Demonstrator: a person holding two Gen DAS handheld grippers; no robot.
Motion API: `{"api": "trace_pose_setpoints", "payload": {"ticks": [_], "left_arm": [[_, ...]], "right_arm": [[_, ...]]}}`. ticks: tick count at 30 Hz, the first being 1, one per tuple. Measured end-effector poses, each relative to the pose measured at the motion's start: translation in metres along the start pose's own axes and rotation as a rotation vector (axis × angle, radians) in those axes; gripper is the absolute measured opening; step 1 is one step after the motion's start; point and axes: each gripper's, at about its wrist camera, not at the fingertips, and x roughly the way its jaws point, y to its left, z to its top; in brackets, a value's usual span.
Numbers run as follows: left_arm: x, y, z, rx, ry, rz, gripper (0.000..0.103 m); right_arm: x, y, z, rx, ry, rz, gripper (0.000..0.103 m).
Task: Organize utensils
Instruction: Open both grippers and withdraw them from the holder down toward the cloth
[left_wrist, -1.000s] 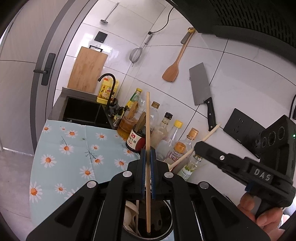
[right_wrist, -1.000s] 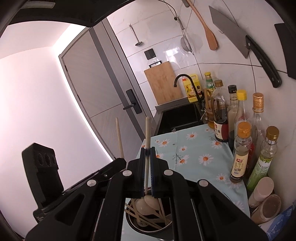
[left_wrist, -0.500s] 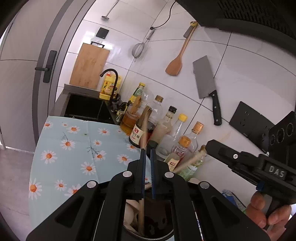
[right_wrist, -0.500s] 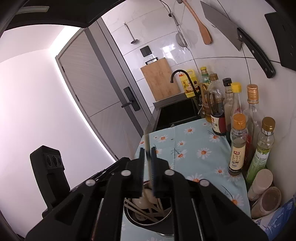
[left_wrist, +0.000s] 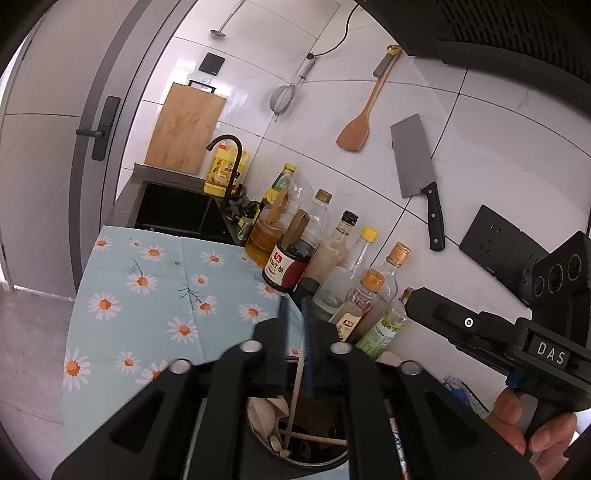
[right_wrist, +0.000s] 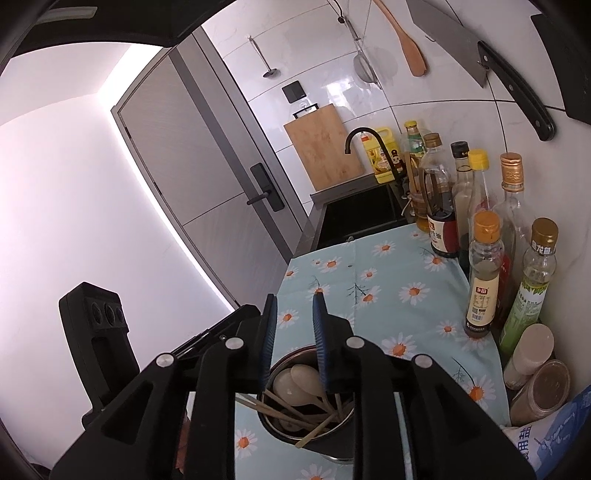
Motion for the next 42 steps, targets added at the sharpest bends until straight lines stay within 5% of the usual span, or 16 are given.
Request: {"api": "trace_pose_setpoints", "payload": {"ticks": [17,28,42], "left_arm": [[-0.073,-0.021,-0.009,0.002,0.018,-0.031,0.019],[-0.117,-0.043,-0.040,0.050,0.063,-0.024,0.019],[-0.133,-0.032,-0.093,-0.024,0.185,-0.001,0.020]], "right_arm": [[-0.045,0.002,-0.029,0.073,0.027,0.002,0.041],[-0.065,-0.010,-0.083,0.196,0.198,0.033,0.046],[-0.070,-0.026,-0.133,0.236,0.316,-0.020,0.046]]}}
